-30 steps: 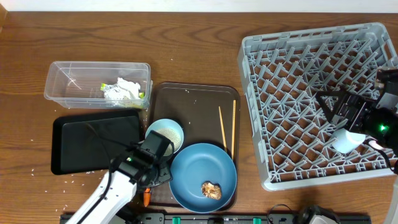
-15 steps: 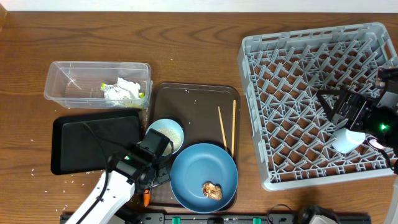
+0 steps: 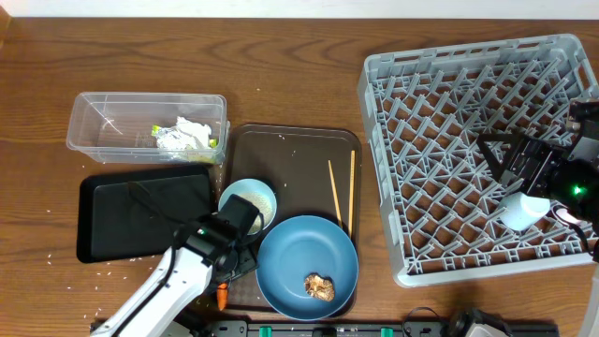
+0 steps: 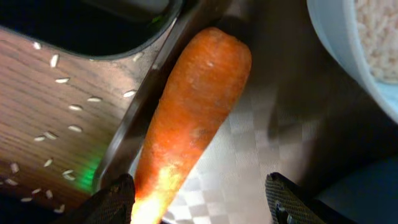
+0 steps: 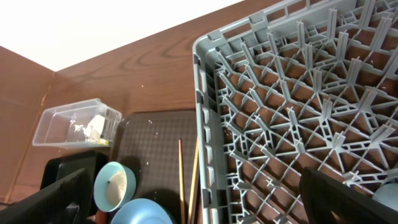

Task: Sort waste into correct bins and load items into the dishwasher rack
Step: 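Close the left gripper on the orange carrot and lift it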

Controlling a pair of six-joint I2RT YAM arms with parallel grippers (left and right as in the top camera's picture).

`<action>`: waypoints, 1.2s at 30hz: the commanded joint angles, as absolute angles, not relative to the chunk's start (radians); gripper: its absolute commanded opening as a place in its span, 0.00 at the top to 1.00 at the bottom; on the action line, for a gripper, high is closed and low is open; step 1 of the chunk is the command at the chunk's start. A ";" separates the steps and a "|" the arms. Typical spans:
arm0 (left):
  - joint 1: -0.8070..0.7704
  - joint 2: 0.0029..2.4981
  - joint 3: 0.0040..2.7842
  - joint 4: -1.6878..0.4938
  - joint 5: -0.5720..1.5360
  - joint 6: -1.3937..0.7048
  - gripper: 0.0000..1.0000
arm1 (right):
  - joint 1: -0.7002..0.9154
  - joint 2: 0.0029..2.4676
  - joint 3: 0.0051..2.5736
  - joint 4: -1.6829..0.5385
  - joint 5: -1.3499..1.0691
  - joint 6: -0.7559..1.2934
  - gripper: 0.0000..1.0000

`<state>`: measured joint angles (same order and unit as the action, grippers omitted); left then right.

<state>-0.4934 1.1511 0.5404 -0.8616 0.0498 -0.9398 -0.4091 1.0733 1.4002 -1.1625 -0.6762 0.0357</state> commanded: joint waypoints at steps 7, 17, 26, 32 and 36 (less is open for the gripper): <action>-0.488 1.206 0.513 -0.800 0.128 -0.959 0.53 | -0.393 1.074 1.405 -1.162 -0.677 0.021 0.02; -0.488 1.092 0.518 -0.813 0.131 -0.944 0.73 | -0.393 1.074 1.405 -1.151 -0.677 0.021 0.01; -0.488 1.019 0.518 -0.885 0.100 -0.940 0.78 | -0.393 1.074 1.405 -1.152 -0.677 0.021 0.01; -0.490 1.093 0.510 -0.841 0.105 -0.912 0.55 | -0.393 1.074 1.405 -1.152 -0.677 0.021 0.01; -0.490 1.164 0.508 -0.781 0.131 -0.842 0.48 | -0.393 1.074 1.405 -1.152 -0.677 0.022 0.01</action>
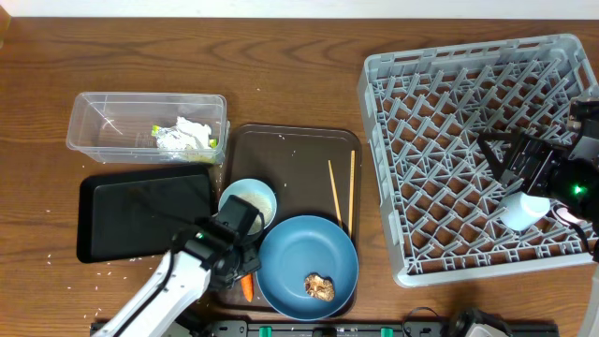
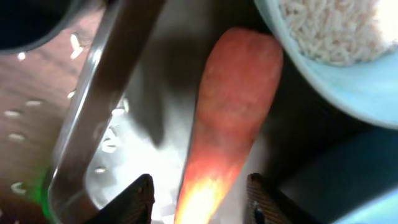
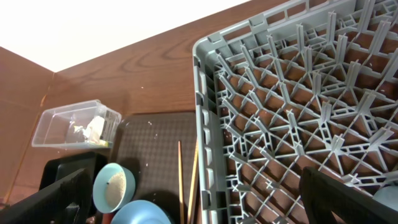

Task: Sort waste into correct bins and load items into the dishwasher rack
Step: 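Close the left gripper on the orange carrot and lift it, then carry the carrot left and drop it onto the black tray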

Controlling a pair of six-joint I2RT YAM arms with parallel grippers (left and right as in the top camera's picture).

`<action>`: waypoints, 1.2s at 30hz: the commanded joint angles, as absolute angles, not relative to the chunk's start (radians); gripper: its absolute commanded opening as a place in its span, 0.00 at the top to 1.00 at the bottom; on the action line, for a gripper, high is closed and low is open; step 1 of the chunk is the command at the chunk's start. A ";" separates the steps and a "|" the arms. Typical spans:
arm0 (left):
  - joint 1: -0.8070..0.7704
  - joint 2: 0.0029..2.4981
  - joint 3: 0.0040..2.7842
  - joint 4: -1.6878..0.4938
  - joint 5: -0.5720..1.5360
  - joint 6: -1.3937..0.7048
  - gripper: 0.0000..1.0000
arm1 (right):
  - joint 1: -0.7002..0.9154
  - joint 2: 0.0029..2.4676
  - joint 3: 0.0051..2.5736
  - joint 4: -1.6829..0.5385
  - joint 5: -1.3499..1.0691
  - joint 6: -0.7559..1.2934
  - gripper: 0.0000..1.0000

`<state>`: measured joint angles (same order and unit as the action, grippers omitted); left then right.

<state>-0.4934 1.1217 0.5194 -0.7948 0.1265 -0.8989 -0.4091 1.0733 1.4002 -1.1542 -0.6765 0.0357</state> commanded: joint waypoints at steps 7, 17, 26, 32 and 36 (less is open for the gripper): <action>-0.490 1.257 0.508 -0.743 0.132 -0.831 0.55 | -0.393 1.074 1.405 -1.151 -0.677 0.021 0.01; -0.489 1.177 0.509 -0.746 0.126 -0.831 0.75 | -0.393 1.074 1.405 -1.151 -0.677 0.021 0.01; -0.487 1.075 0.529 -0.838 0.105 -0.833 0.80 | -0.393 1.074 1.405 -1.151 -0.677 0.021 0.01; -0.458 1.023 0.633 -1.008 0.105 -0.834 0.81 | -0.393 1.074 1.405 -1.151 -0.677 0.021 0.01; -0.419 0.980 0.698 -1.036 0.105 -0.831 0.81 | -0.393 1.074 1.405 -1.151 -0.677 0.021 0.01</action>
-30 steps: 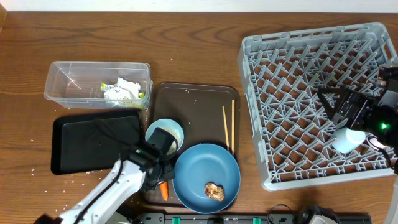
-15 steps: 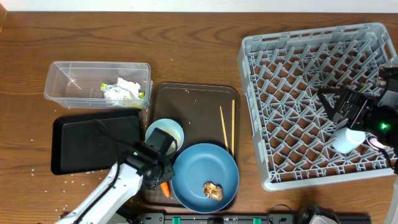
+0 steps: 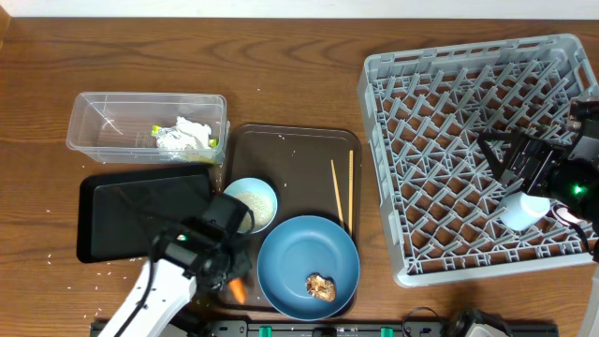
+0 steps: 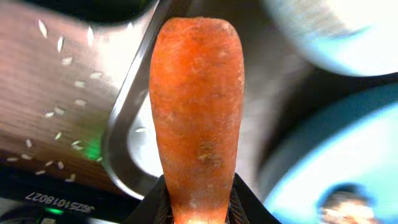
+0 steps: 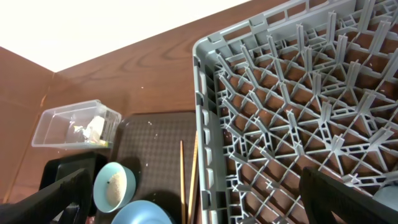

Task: Sort waste into correct bins and load items into the dishwasher rack
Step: 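Carry the carrot left and drop it onto the black tray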

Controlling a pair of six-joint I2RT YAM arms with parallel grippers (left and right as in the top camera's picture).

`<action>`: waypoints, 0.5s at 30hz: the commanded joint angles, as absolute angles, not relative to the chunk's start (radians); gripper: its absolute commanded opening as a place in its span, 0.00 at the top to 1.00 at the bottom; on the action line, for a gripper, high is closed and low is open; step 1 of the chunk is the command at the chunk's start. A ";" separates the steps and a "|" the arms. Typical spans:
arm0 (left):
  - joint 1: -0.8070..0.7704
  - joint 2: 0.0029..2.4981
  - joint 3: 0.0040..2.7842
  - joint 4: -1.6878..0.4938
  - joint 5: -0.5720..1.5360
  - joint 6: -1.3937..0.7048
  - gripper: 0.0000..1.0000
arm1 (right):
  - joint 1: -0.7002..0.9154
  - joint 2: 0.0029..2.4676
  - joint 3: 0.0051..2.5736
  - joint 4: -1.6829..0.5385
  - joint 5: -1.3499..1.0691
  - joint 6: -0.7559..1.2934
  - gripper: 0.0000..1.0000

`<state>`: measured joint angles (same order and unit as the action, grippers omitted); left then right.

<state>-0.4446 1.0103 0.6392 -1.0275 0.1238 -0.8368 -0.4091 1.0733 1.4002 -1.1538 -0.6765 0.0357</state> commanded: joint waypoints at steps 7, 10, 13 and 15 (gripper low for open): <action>-0.258 0.938 0.738 -1.009 0.014 -0.832 0.80 | -0.393 1.074 1.405 -1.151 -0.677 0.021 0.01; -0.150 0.941 0.738 -0.974 -0.040 -0.832 0.80 | -0.393 1.074 1.405 -1.151 -0.677 0.021 0.01; -0.014 0.951 0.737 -0.913 -0.052 -0.832 0.80 | -0.393 1.074 1.405 -1.151 -0.677 0.021 0.01; 0.065 0.969 0.737 -0.877 -0.051 -0.832 0.80 | -0.393 1.074 1.405 -1.151 -0.677 0.021 0.01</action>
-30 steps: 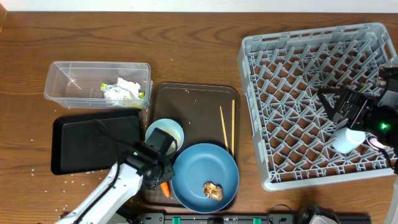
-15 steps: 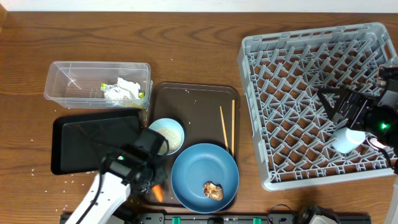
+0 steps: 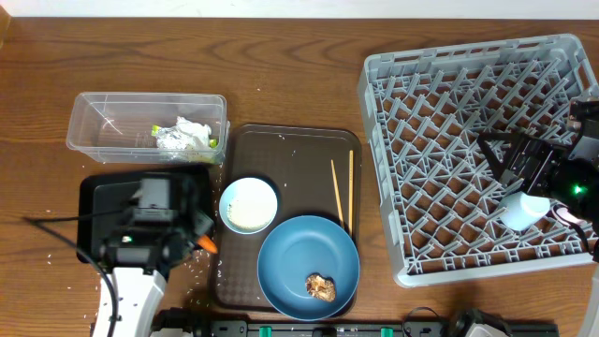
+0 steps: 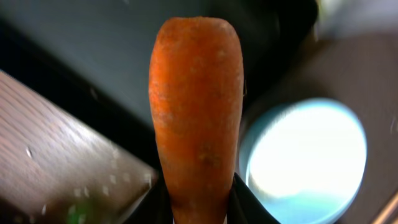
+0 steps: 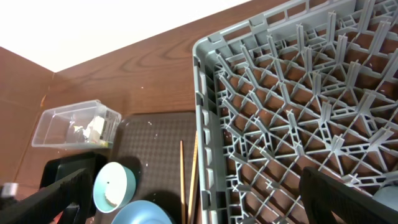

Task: Sort waste into correct bins and load items into the dishwasher rack
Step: 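Carry the carrot left and drop it onto the black tray, then reach the left gripper to the rim of the blue plate and grasp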

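My left gripper (image 4: 198, 208) is shut on an orange carrot (image 4: 196, 106), gripped at its thin end and held over the right part of the black tray (image 4: 93, 68), next to the pale blue rice bowl (image 4: 305, 149). Overhead, only the carrot tip (image 3: 207, 245) shows by the left gripper (image 3: 198, 241). My right gripper (image 5: 193, 202) is open and holds nothing, above the grey dishwasher rack (image 5: 298, 93). A white cup (image 3: 522, 208) stands in the rack (image 3: 440, 94).
On the brown tray (image 3: 299, 150) are the rice bowl (image 3: 249, 204), a blue plate (image 3: 295, 253) with a food scrap (image 3: 320, 286), and two chopsticks (image 3: 342, 192). A clear bin (image 3: 103, 126) with crumpled paper (image 3: 182, 136) sits behind the black tray (image 3: 112, 201). Rice grains dot the table.
My left gripper, still shut on the carrot, has moved from the brown tray's front left corner leftward and back to over the black tray's right side. The right arm has not moved.
The left gripper first stood open around the carrot at the brown tray's front left edge. Then it was narrower around the carrot beside the bowl. Later it was shut on the carrot, lifted, and now holds it over the black tray. The right gripper stayed open over the rack.
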Controlling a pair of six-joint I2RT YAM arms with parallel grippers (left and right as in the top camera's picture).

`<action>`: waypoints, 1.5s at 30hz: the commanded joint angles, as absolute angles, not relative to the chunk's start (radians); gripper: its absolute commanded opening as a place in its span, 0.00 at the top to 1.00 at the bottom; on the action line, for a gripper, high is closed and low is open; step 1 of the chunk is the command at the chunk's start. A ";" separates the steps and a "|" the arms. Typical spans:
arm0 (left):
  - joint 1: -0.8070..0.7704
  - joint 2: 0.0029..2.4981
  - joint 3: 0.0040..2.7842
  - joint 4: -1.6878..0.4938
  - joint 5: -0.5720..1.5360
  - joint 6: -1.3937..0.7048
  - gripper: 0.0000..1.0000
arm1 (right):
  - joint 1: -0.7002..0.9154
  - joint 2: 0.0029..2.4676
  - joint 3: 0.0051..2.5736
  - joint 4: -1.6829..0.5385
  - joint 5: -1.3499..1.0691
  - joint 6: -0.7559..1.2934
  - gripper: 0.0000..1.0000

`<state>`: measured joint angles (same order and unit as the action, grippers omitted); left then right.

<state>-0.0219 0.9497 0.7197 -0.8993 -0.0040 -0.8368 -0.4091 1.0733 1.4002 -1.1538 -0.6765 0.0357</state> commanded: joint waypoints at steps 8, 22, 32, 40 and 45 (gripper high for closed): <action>0.287 1.139 0.736 -0.703 0.077 -0.957 0.80 | -0.393 1.074 1.405 -1.151 -0.677 0.021 0.01; 0.309 1.171 0.746 -0.642 0.190 -0.787 0.24 | -0.393 1.074 1.405 -1.152 -0.677 0.021 0.01; 0.165 1.075 0.960 -0.714 0.435 -0.287 0.25 | -0.393 1.074 1.405 -1.151 -0.719 0.050 0.01; -0.226 1.191 0.986 -0.718 0.308 -0.135 0.27 | -0.393 1.073 1.405 -1.156 -0.722 0.055 0.01; -0.446 1.294 0.987 -0.631 0.177 -0.135 0.27 | -0.393 1.074 1.405 -1.182 -0.722 0.055 0.01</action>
